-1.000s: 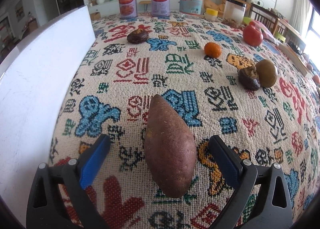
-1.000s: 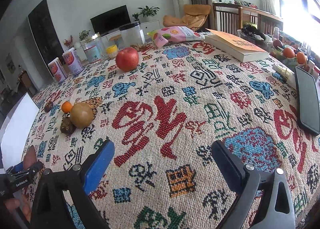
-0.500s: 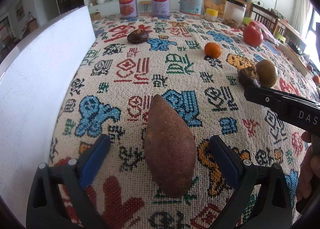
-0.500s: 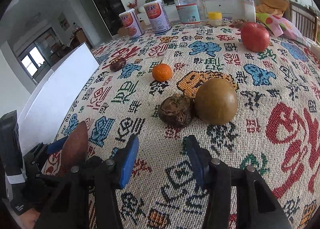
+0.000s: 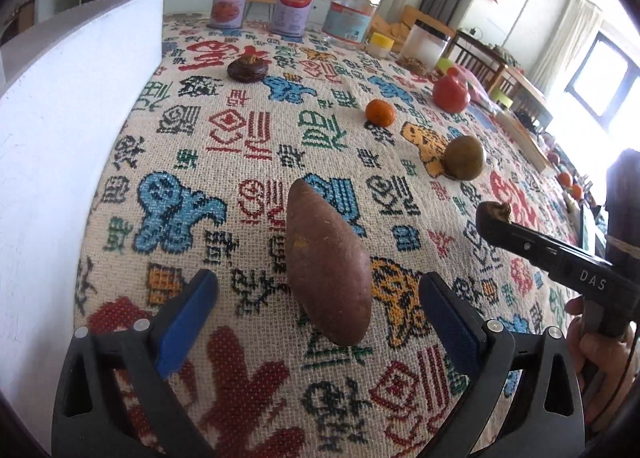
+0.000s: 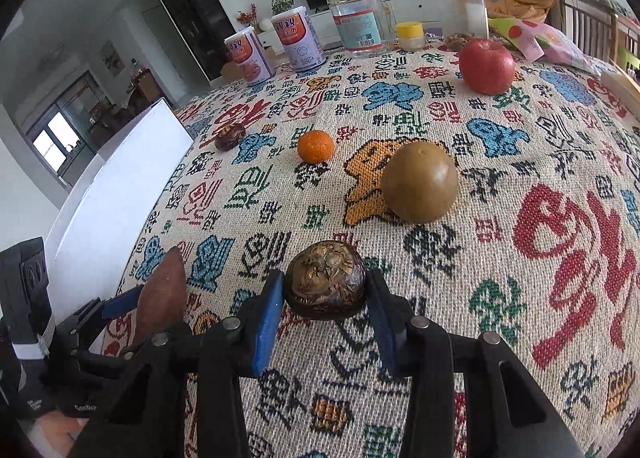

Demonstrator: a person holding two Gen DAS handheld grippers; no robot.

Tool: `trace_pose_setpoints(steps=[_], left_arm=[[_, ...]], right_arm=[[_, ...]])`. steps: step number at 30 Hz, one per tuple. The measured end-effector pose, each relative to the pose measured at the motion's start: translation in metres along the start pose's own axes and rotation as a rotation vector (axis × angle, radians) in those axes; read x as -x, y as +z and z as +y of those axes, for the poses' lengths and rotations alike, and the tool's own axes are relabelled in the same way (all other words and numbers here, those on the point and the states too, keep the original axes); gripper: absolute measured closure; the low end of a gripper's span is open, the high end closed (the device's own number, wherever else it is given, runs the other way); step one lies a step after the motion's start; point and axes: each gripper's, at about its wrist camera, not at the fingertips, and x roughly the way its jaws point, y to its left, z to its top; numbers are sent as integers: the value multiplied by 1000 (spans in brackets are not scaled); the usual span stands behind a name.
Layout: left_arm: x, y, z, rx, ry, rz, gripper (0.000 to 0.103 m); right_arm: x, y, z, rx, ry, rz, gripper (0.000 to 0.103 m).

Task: Organize fruits
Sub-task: 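Close the right gripper on the brown round fruit while the left gripper holds the sweet potato, then carry the sweet potato and brown fruit into the box and open both grippers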

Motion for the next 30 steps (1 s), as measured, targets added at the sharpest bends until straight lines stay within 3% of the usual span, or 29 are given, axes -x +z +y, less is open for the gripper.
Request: trace_pose_setpoints(steps=[3,7,9,11,13,15,19,22,24,27,30], left_arm=[[3,0,4,18,11,-5,4],[-8,6,-13,-23,127,28,10],[-10,4,-23,-58,165,30,48],[-10,3,-27,-66,149,20,62],[-8,1,-24,-27,135,12,62],[2,-2,-18,52,72,12,62],[48,-14,-21,122,-88,6,62],[99,-22,-20,149,-184,-11,62],[138,-25,-14,172,-223,-45,62],[198,-23,4,223,-240,-126,62],[246,-16,39,296,-189,-225,62]], right_arm=[[27,-33,-8,1,-24,-33,61],[35,-51,-21,-61,-18,-39,61],[39,-47,-18,-34,-42,-70,61],[36,-49,-17,-30,-43,-57,61],[31,-51,-16,-28,-37,-37,61],[30,-51,-15,-24,-27,-36,61],[31,-54,-23,-104,139,-21,61],[35,-56,-18,-135,196,-13,61],[39,-58,0,-124,229,0,61],[45,-53,48,-86,346,29,61],[55,-34,121,32,452,40,61]])
